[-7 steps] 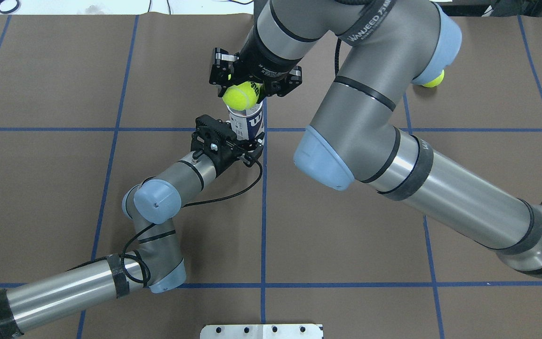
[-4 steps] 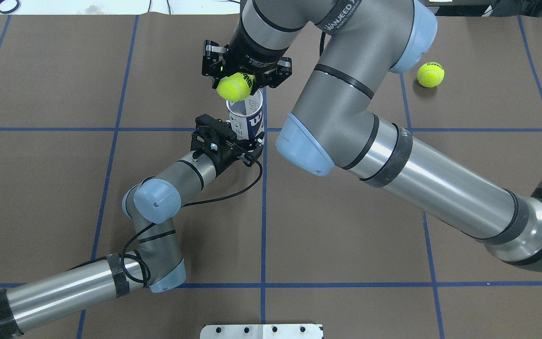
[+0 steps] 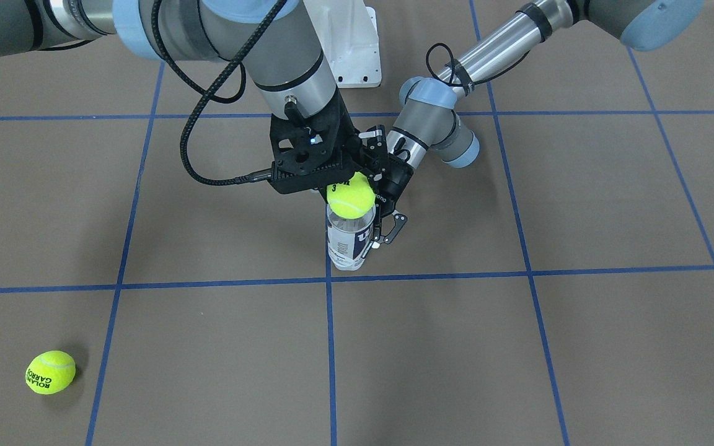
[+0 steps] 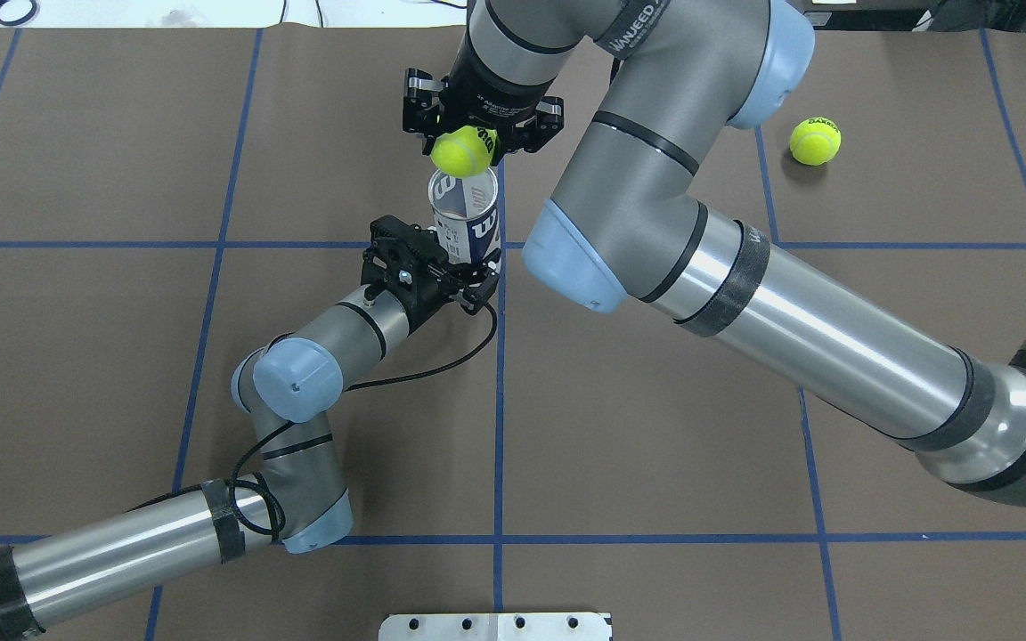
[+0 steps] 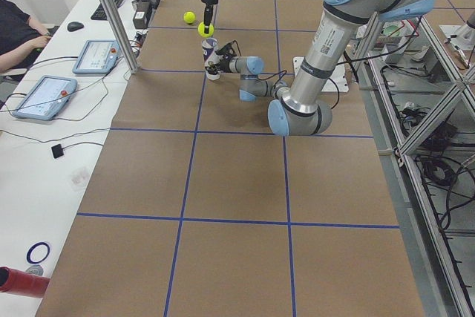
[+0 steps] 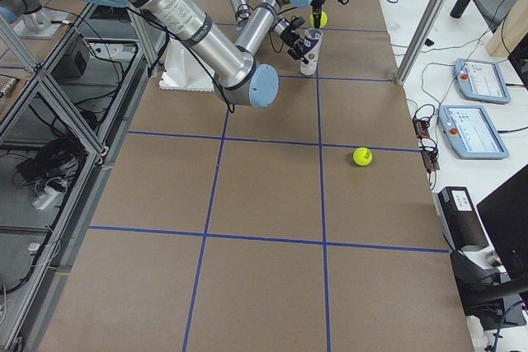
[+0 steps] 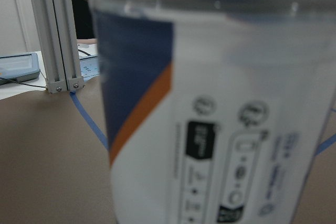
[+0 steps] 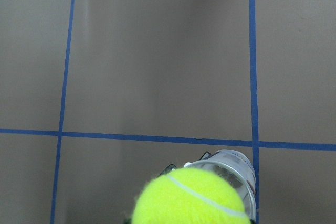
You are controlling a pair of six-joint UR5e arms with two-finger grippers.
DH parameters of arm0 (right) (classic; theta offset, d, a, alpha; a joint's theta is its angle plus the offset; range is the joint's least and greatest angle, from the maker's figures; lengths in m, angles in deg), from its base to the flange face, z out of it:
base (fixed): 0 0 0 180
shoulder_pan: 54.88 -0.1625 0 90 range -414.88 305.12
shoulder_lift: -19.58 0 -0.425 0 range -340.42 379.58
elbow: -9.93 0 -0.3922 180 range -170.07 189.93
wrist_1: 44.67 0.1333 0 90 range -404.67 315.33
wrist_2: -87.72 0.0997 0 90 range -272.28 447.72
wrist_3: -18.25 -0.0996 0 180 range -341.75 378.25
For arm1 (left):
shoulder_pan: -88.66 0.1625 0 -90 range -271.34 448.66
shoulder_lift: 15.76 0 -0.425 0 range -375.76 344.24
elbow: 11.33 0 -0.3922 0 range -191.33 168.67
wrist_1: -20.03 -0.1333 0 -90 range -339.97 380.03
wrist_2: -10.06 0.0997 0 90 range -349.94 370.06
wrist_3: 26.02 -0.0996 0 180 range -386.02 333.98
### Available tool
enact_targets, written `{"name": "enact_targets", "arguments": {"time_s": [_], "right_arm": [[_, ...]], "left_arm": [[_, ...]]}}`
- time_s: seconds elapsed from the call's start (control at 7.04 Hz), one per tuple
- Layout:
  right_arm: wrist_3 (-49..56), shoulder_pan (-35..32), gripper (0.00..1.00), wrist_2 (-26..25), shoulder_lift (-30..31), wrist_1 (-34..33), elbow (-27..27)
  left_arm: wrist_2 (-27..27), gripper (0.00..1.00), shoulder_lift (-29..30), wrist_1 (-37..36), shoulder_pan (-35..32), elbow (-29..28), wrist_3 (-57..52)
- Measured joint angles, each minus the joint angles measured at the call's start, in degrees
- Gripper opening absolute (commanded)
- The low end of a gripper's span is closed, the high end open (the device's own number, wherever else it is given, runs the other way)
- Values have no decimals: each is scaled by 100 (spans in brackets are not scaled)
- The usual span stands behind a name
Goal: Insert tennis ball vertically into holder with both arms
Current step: 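Align and lower the ball into the can's mouth with the right gripper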
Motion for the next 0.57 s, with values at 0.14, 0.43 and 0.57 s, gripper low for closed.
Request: {"name": "enact_targets", "arguments": {"time_s": [0.14, 0.43, 0.57], "right_arm": [[9, 9, 0, -26, -4, 66, 92], [13, 56, 0, -42, -2, 117, 184], [7, 102, 0, -59, 0, 124, 208]], "left_arm": [[0, 75, 0, 1, 0, 0, 0], [0, 75, 0, 0, -12, 3, -5], [0, 75, 0, 1, -30, 6, -5]]}}
